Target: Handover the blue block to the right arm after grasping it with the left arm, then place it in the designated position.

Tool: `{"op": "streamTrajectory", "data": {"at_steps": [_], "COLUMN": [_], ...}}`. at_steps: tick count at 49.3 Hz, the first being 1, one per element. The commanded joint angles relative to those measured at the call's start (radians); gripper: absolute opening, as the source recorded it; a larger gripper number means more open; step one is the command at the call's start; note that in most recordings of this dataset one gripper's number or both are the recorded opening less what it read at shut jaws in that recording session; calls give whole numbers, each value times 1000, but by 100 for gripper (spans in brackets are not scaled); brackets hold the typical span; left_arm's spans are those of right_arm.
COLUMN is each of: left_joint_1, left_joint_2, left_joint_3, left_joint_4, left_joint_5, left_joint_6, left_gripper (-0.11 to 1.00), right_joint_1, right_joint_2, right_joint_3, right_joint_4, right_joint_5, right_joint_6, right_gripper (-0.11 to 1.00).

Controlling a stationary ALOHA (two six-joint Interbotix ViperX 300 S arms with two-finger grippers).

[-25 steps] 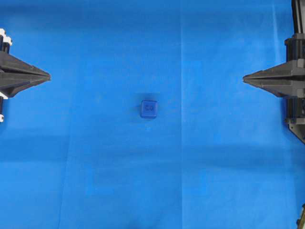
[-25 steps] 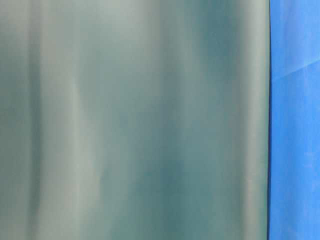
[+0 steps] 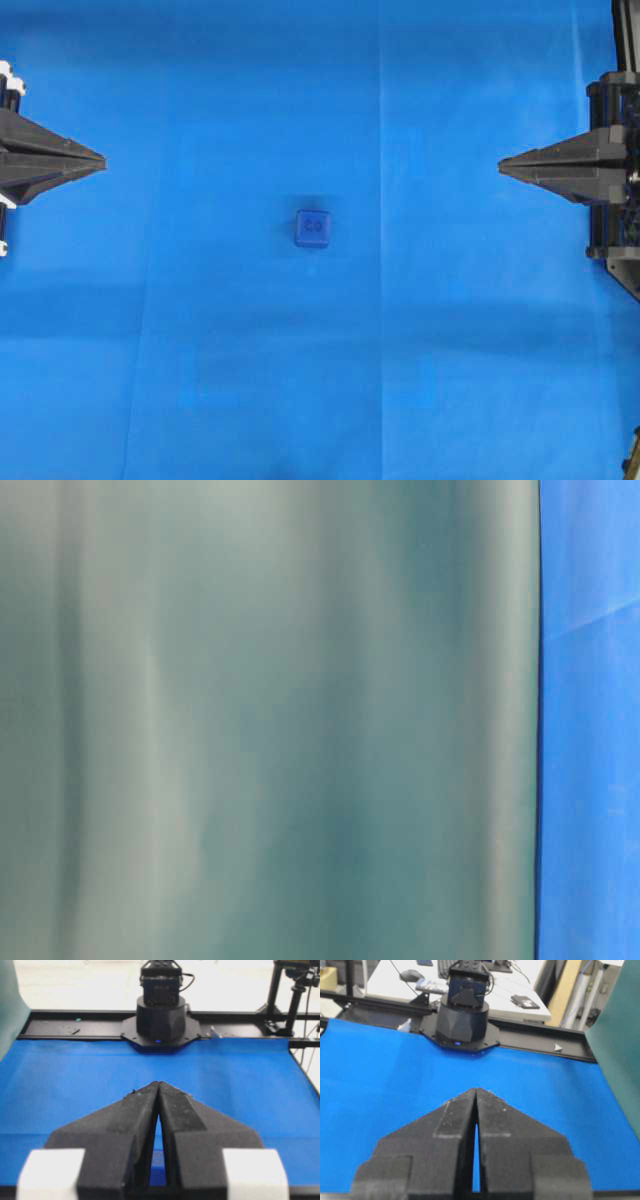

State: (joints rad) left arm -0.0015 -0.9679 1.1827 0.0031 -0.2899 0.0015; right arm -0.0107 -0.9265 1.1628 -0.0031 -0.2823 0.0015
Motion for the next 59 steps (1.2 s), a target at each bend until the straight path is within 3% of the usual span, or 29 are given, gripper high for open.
{"op": "streamTrajectory", "data": {"at_steps": [1,7,11,16,24,28,41,59], "left_joint_1": [-3,-2,-3,-3,-3,-2,8,26], "left_joint_2": [8,12,12,11,11,12,46,316], "left_joint_3": [-20,-20,-20,-20,-20,-18,-26,-147], "left_joint_4": [5,8,6,6,6,6,6,6], "left_joint_5": [-8,-8,-9,-20,-21,-20,-37,-153], "left_joint_6": [3,3,3,-3,-5,-8,-6,0], "left_gripper": [0,0,4,27,76,90,92,92], "right_joint_1": [-9,-11,-14,-20,-35,-40,-40,-46], "right_joint_2": [6,9,9,9,11,12,12,25], "right_joint_3": [-28,-28,-29,-29,-29,-31,-37,-40], "right_joint_4": [3,5,8,12,12,12,12,12], "right_joint_5": [-2,-2,-2,-2,11,11,11,6], "right_joint_6": [0,2,5,12,14,14,14,14], "right_gripper": [-2,-2,7,30,78,95,96,96]}}
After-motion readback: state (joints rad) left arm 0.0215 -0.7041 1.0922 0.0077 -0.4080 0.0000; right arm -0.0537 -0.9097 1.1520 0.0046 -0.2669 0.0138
